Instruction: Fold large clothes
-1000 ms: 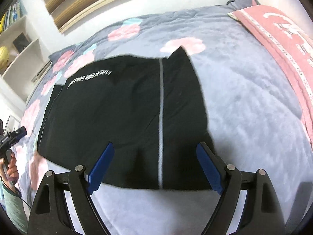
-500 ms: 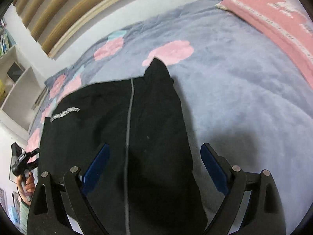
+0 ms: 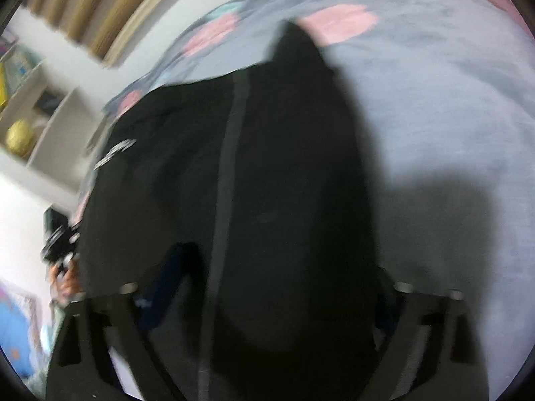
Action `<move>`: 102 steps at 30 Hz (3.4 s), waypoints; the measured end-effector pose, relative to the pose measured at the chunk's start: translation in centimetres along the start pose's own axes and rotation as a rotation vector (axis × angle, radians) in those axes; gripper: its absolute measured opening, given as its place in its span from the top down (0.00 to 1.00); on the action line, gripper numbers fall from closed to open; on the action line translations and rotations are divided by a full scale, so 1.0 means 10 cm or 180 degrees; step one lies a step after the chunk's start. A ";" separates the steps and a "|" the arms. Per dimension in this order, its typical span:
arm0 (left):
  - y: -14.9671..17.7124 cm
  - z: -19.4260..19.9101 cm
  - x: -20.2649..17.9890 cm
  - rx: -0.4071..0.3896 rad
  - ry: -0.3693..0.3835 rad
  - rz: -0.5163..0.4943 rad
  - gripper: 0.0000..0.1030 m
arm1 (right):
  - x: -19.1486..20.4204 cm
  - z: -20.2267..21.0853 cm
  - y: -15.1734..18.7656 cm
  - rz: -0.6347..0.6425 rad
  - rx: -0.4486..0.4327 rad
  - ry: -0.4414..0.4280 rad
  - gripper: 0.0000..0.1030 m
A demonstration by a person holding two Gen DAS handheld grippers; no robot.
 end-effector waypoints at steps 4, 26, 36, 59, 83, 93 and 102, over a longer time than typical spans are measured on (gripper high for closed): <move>-0.03 -0.08 0.08 0.0064 0.0097 0.0127 0.36 | 0.05 -0.06 -0.01 0.0142 0.0060 -0.0022 0.14; 0.22 0.46 -1.23 -0.0473 0.0213 -0.0541 0.67 | 0.93 0.61 -0.10 0.0235 -0.0461 -0.0685 0.46; 1.04 1.70 -2.15 -0.0748 0.0412 -0.0870 0.67 | 1.66 1.82 0.62 0.0520 -0.0614 -0.0646 0.46; 2.44 1.61 0.33 -0.0632 0.0742 0.1247 0.56 | 0.26 1.23 1.99 -0.0573 -0.0038 0.0022 0.22; 2.71 1.48 -0.75 -0.0249 -0.1499 -0.0697 0.44 | 1.45 1.22 2.44 0.0426 -0.0198 0.1511 0.06; 2.66 2.08 -1.76 -0.0854 -0.1770 -0.1369 0.34 | 2.20 2.19 2.36 0.0528 -0.1022 0.1216 0.06; 2.52 3.02 -3.22 -0.1805 -0.1408 -0.2063 0.20 | 3.13 3.11 1.94 0.0833 -0.1528 0.1128 0.05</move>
Point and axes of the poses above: each gripper's, at about its wrist camera, not at the fingertips, and z roughly against the way its jaws point, x to its left, y to its underside, the point moved 10 cm from there along -z, roughly the way its jaws point, and after that the axes turned 8 degrees about y, right-handed, at the moved point
